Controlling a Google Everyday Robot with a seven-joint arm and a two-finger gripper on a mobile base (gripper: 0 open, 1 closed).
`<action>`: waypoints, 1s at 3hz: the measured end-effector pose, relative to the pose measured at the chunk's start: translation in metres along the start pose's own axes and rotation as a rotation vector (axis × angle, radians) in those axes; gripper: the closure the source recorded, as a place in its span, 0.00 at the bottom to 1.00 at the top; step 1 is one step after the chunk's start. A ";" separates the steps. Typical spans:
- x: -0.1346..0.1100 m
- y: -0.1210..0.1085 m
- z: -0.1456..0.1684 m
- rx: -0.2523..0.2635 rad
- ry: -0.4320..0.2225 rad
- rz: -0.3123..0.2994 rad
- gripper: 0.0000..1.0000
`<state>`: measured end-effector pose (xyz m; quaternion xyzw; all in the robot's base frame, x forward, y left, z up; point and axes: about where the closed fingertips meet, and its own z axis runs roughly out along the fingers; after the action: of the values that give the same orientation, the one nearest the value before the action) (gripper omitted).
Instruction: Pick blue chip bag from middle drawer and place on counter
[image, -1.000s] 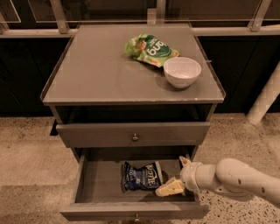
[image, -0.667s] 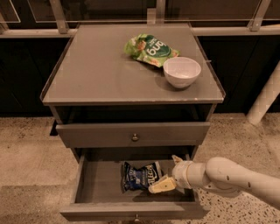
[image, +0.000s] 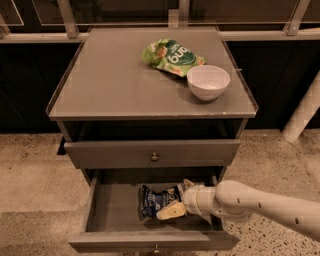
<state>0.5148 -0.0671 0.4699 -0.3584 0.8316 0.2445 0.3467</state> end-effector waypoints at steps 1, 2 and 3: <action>0.010 0.002 0.029 0.003 0.027 0.003 0.00; 0.019 0.003 0.055 0.005 0.054 0.002 0.00; 0.027 -0.001 0.075 0.017 0.073 0.003 0.00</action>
Offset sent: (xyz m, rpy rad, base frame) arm 0.0179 0.0440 -0.0763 -0.0722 0.0493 0.0035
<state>0.5317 -0.0303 0.4018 -0.3629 0.8462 0.2247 0.3190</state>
